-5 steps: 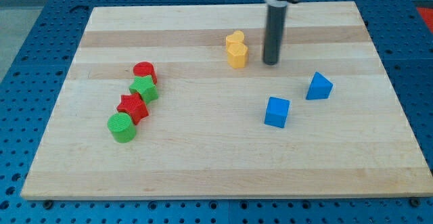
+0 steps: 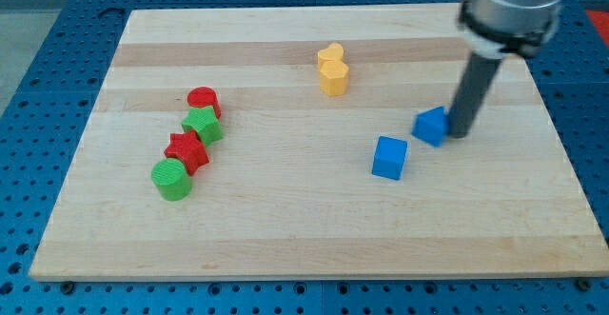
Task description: Slide the blue triangle to the center of the board
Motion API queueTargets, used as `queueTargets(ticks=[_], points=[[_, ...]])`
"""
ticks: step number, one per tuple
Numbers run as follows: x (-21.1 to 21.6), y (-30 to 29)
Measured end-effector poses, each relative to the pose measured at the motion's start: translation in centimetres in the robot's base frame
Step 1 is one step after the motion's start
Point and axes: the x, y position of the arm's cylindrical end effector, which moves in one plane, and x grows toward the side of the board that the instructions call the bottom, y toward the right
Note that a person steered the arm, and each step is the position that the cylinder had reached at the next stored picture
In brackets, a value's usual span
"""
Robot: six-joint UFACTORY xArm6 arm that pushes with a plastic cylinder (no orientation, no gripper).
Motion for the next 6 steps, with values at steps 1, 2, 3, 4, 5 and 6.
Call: queueTargets(ticks=[1, 2, 3, 4, 5, 6], points=[[0.1, -5.9], [0.1, -8.3], [0.6, -8.3], [0.8, -9.1], [-0.5, -10.3], [-0.8, -10.5]])
